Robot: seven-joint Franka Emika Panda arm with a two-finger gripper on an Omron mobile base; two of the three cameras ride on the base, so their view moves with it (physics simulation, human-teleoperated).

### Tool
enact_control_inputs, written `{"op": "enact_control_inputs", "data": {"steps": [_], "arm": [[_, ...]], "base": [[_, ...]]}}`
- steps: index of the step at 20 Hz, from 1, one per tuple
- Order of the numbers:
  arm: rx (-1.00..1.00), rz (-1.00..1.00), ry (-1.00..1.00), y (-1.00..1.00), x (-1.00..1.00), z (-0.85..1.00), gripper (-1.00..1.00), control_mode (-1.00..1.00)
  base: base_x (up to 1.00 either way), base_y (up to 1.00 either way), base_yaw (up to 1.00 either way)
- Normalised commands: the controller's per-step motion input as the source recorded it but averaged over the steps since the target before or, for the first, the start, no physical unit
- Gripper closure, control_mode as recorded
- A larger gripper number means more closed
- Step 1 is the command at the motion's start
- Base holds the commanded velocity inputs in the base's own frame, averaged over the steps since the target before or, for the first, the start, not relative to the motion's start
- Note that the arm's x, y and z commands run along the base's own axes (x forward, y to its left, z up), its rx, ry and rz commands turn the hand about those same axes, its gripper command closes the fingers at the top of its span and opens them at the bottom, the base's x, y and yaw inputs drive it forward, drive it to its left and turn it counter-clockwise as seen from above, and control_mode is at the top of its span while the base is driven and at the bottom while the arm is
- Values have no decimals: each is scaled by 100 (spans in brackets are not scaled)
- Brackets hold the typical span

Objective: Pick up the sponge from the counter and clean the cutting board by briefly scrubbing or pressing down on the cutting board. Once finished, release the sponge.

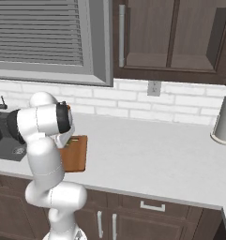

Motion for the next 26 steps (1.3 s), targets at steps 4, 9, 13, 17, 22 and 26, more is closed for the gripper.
{"op": "enact_control_inputs", "data": {"steps": [4,9,13,17,22,26], "arm": [[0,0,0,0,-55,-5,100,-100],[0,0,0,-4,-83,-13,100,-100],[0,0,0,-8,-78,-7,100,-100],[-2,0,0,-10,-49,-21,100,-100],[0,0,0,-24,-42,-8,100,-100],[0,0,0,-32,-43,0,100,-100]], "base": [[0,0,0],[0,0,0],[0,0,0],[0,0,0],[0,0,0],[0,0,0]]}}
